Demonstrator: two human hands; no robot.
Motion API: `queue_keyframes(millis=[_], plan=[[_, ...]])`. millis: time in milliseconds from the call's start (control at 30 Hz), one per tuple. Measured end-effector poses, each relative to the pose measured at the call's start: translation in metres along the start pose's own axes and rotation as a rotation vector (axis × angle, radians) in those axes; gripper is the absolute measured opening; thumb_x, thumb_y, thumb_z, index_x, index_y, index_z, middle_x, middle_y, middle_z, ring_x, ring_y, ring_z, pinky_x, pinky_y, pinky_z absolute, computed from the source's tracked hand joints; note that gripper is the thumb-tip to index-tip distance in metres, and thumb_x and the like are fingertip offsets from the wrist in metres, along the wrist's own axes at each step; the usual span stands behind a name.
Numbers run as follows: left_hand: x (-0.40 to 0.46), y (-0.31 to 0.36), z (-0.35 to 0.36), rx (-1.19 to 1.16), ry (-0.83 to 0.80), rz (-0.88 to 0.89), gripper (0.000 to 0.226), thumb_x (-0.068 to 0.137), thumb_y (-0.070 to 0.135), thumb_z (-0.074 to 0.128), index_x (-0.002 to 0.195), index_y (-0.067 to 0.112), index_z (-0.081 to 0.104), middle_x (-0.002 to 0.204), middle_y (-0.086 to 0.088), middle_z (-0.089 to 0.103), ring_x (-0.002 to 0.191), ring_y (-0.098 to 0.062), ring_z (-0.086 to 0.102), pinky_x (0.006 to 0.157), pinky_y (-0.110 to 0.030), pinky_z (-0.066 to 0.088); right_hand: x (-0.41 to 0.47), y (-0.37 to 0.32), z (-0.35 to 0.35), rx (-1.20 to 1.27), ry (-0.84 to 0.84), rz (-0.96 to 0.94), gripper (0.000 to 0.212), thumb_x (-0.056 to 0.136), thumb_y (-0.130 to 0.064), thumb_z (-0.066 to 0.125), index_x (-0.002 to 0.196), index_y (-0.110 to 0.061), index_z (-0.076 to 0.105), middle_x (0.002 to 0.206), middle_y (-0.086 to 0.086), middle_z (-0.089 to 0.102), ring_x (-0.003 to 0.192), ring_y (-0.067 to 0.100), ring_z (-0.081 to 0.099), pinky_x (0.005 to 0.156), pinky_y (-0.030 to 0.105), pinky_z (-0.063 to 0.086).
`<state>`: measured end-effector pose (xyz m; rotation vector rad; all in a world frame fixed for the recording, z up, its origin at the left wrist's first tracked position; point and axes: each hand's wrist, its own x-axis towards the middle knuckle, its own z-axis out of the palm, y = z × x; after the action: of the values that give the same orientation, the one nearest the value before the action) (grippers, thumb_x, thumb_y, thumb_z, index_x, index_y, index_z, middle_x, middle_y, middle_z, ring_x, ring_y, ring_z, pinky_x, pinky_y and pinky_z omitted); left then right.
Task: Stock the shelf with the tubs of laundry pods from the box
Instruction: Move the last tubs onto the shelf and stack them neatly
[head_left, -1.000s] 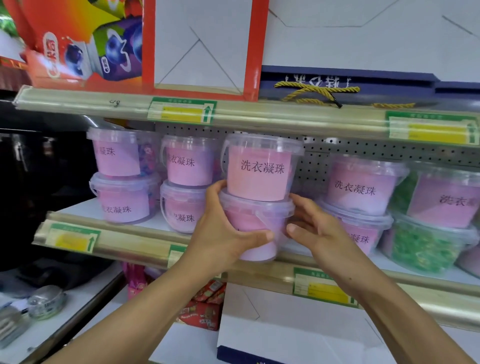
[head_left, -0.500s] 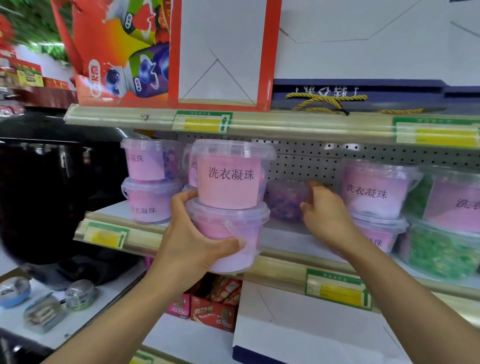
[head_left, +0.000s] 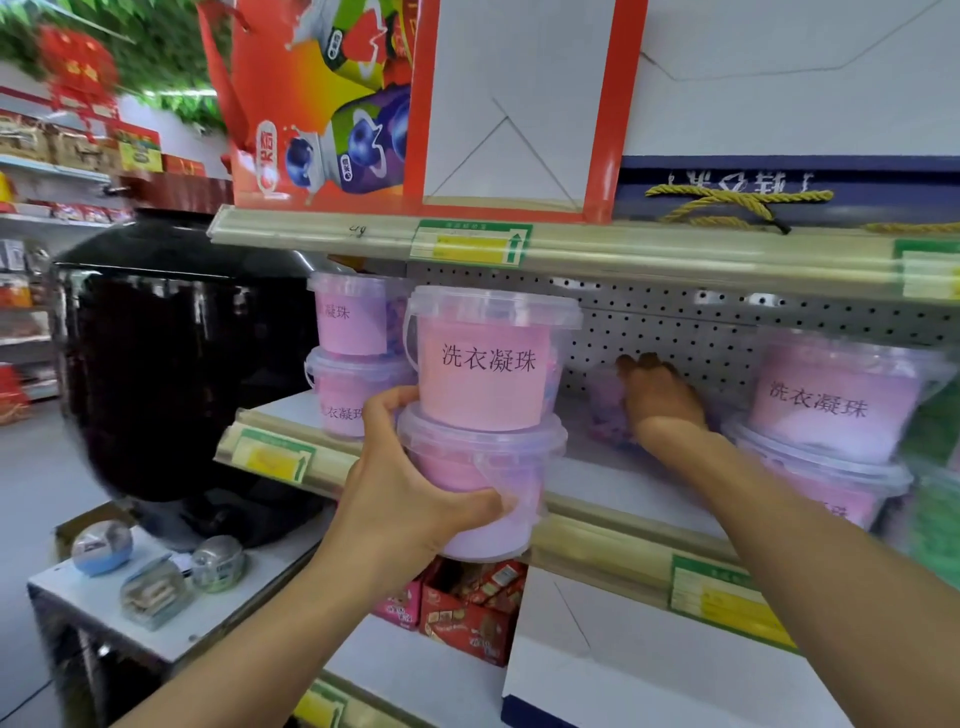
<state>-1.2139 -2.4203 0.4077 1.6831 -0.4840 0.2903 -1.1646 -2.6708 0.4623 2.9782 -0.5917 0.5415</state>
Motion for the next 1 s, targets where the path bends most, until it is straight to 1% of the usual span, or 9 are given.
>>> queue_keyframes(millis=[67, 133, 267, 400, 500, 600, 700, 867, 1000], plan=[[0.001, -0.001, -0.003, -0.017, 0.002, -0.001, 0.084, 0.054, 0.017, 0.089, 0.107, 0.046, 0.031, 0.104, 0.017, 0.054, 0.090, -0.001, 0.057, 0.063, -0.014, 0.045, -0.001, 0.003, -0.004, 0.046, -0.014, -0.007, 0.067, 0.075, -0.007, 0.071, 0.132, -0.007, 0.035, 0.128, 0.018, 0.042, 0.117, 0.036, 0.048, 0.090, 0.042, 0.045], [0.002, -0.002, -0.004, -0.034, -0.002, -0.004, 0.085, 0.053, 0.017, 0.089, 0.109, 0.045, 0.032, 0.106, 0.016, 0.056, 0.091, -0.002, 0.058, 0.063, -0.015, 0.045, -0.004, 0.007, -0.007, 0.067, 0.004, -0.008, 0.064, 0.074, 0.001, 0.071, 0.127, -0.003, 0.036, 0.125, 0.019, 0.046, 0.113, 0.035, 0.052, 0.087, 0.038, 0.045], [0.003, -0.002, -0.002, -0.062, -0.002, -0.007, 0.087, 0.041, 0.028, 0.086, 0.105, 0.050, 0.032, 0.107, 0.017, 0.056, 0.092, -0.001, 0.058, 0.065, -0.015, 0.046, -0.009, 0.015, -0.013, 0.013, -0.036, -0.019, 0.067, 0.072, 0.001, 0.072, 0.127, -0.005, 0.036, 0.123, 0.017, 0.045, 0.112, 0.035, 0.051, 0.090, 0.040, 0.046], [0.004, -0.003, -0.001, -0.073, -0.002, -0.014, 0.087, 0.039, 0.029, 0.084, 0.107, 0.048, 0.033, 0.110, 0.014, 0.056, 0.095, -0.005, 0.059, 0.068, -0.019, 0.048, -0.013, 0.005, -0.026, 0.043, 0.027, -0.083, 0.047, 0.076, -0.007, 0.061, 0.120, -0.013, 0.046, 0.118, 0.012, 0.046, 0.108, 0.032, 0.051, 0.094, 0.041, 0.047], [0.004, -0.004, -0.001, -0.059, 0.000, -0.004, 0.094, 0.042, 0.024, 0.089, 0.114, 0.043, 0.032, 0.110, 0.014, 0.056, 0.095, -0.005, 0.058, 0.067, -0.020, 0.048, -0.017, -0.014, -0.021, 0.092, 0.065, -0.191, 0.032, 0.084, -0.019, 0.055, 0.115, -0.013, 0.052, 0.115, 0.011, 0.051, 0.103, 0.034, 0.053, 0.088, 0.041, 0.048], [0.003, -0.004, -0.001, -0.056, 0.006, 0.000, 0.088, 0.043, 0.025, 0.089, 0.104, 0.051, 0.031, 0.108, 0.016, 0.055, 0.093, -0.004, 0.058, 0.067, -0.020, 0.047, -0.017, -0.020, -0.012, -0.008, 0.073, -0.188, 0.026, 0.083, -0.010, 0.055, 0.109, -0.010, 0.057, 0.109, 0.013, 0.056, 0.099, 0.032, 0.056, 0.077, 0.035, 0.047], [0.003, -0.003, -0.002, -0.055, 0.005, 0.001, 0.089, 0.042, 0.026, 0.090, 0.104, 0.051, 0.031, 0.108, 0.017, 0.056, 0.093, -0.004, 0.058, 0.067, -0.021, 0.049, -0.020, -0.010, -0.016, 0.039, 0.065, -0.229, 0.023, 0.075, 0.004, 0.055, 0.094, -0.008, 0.059, 0.097, 0.014, 0.059, 0.087, 0.032, 0.058, 0.072, 0.033, 0.047], [0.004, -0.004, 0.000, -0.059, 0.012, 0.013, 0.089, 0.046, 0.021, 0.091, 0.106, 0.048, 0.032, 0.109, 0.018, 0.054, 0.094, -0.005, 0.058, 0.068, -0.021, 0.049, -0.021, 0.021, -0.017, 0.087, 0.090, -0.204, 0.041, 0.073, 0.015, 0.046, 0.106, -0.008, 0.053, 0.110, 0.014, 0.056, 0.095, 0.029, 0.053, 0.078, 0.032, 0.046], [0.004, -0.004, 0.001, -0.054, 0.019, 0.010, 0.086, 0.047, 0.022, 0.092, 0.099, 0.052, 0.031, 0.108, 0.019, 0.054, 0.092, -0.003, 0.057, 0.067, -0.021, 0.049, -0.028, 0.014, -0.016, 0.159, 0.164, -0.244, 0.044, 0.076, 0.003, 0.054, 0.117, -0.012, 0.054, 0.126, 0.010, 0.048, 0.112, 0.030, 0.050, 0.090, 0.037, 0.046]])
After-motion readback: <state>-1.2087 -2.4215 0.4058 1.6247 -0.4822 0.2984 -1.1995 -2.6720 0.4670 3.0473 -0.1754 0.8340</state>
